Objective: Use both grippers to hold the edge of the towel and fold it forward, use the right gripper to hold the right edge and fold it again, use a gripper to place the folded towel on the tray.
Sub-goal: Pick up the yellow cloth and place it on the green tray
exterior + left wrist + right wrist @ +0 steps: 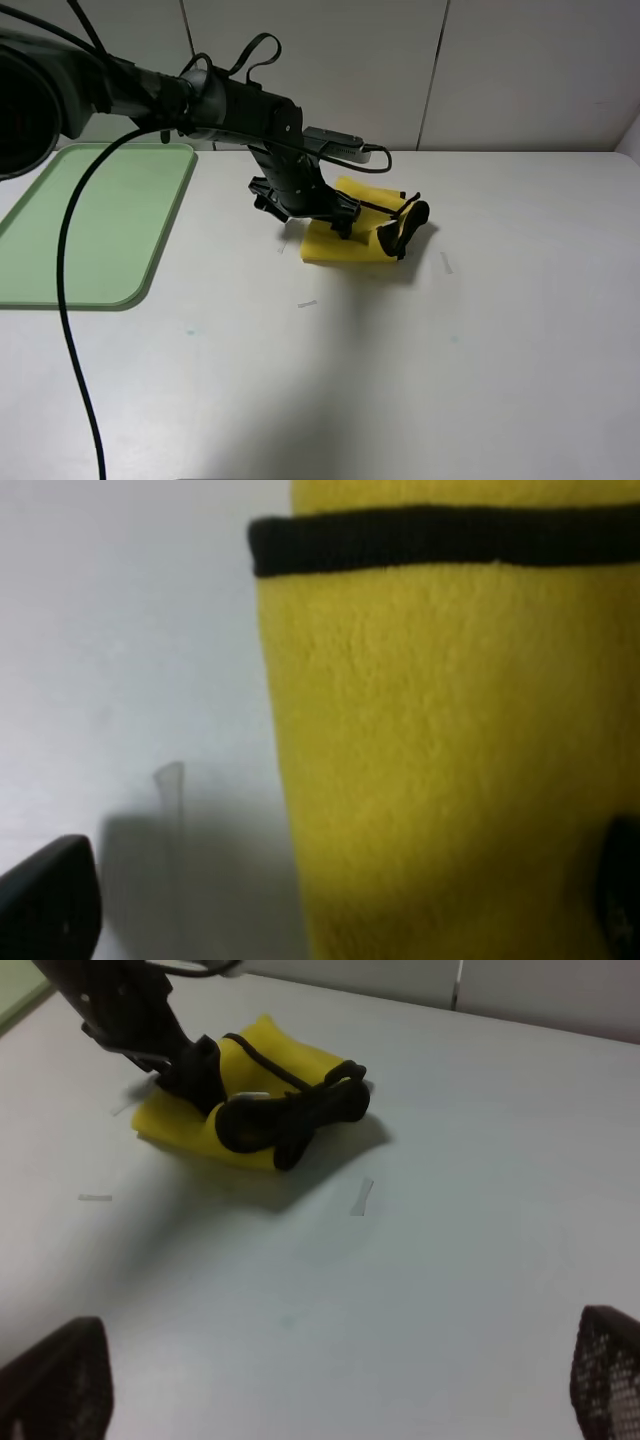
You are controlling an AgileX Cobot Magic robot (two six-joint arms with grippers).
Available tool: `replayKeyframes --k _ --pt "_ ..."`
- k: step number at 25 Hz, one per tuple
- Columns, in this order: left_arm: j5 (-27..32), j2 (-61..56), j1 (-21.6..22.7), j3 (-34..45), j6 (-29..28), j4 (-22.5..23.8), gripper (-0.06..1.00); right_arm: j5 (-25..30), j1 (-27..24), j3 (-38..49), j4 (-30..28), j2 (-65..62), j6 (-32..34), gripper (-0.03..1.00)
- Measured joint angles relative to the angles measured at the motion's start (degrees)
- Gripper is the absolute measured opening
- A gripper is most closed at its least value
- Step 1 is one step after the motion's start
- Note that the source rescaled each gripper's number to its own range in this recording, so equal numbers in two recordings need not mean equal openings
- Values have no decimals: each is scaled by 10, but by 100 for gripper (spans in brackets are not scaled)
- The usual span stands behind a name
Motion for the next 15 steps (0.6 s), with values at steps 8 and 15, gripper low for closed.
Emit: replayKeyframes --k 8,15 --pt "-3 9 -7 -8 -1 0 99 0 0 0 0 0 0 100" --pt "-1 9 -15 -8 -1 1 95 0 0 0 0 0 0 100"
